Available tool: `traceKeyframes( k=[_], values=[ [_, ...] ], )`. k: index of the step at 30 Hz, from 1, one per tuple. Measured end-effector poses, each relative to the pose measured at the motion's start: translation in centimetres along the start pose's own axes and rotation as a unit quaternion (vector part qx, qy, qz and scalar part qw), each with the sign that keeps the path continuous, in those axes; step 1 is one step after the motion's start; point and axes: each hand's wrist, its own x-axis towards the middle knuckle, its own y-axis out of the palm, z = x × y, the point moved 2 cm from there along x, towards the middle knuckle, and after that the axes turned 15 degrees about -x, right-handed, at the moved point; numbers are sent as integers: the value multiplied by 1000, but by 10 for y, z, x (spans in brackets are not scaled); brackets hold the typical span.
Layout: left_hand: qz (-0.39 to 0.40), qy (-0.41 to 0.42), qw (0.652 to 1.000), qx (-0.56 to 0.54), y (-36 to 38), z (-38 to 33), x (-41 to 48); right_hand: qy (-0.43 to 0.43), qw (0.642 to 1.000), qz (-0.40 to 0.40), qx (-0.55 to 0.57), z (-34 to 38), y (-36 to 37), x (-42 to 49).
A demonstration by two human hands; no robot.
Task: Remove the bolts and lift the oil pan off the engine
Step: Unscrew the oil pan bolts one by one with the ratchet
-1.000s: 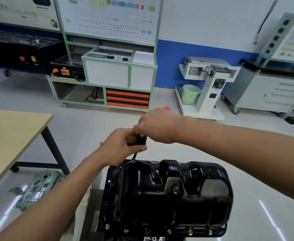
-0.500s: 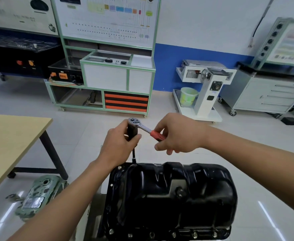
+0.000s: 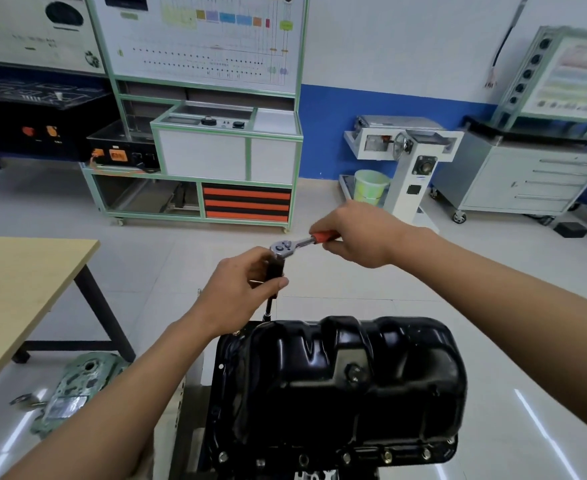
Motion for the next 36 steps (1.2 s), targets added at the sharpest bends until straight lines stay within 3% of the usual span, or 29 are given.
traceKeyframes(
  k=[5, 12, 15, 18, 20, 24, 30, 36],
  values=[
    [-52, 12, 999, 13, -5, 2, 0, -20, 998, 56, 31, 26, -22, -41],
    [-86, 35, 995, 42, 0, -3, 2, 10, 985, 63, 159, 74, -31, -54],
    [-63, 43, 997, 24, 1, -5, 1, 18, 982, 85, 168, 79, -32, -51],
    [-32, 29, 998, -52, -1, -6, -1, 9, 970, 157, 187, 66, -39, -48],
    [-13, 14, 997, -74, -4, -5, -2, 6, 973, 182, 145, 55, -43, -43],
    [33, -8, 997, -75, -7, -4, -5, 27, 988, 152, 14, 35, -45, -29],
    [73, -20, 996, -48, 2, -1, -7, 32, 990, 3, -141, 37, -35, -4],
    [0, -2, 1000, -14, 1, 0, -4, 46, 992, 13, -114, 42, -32, -24]
  ],
)
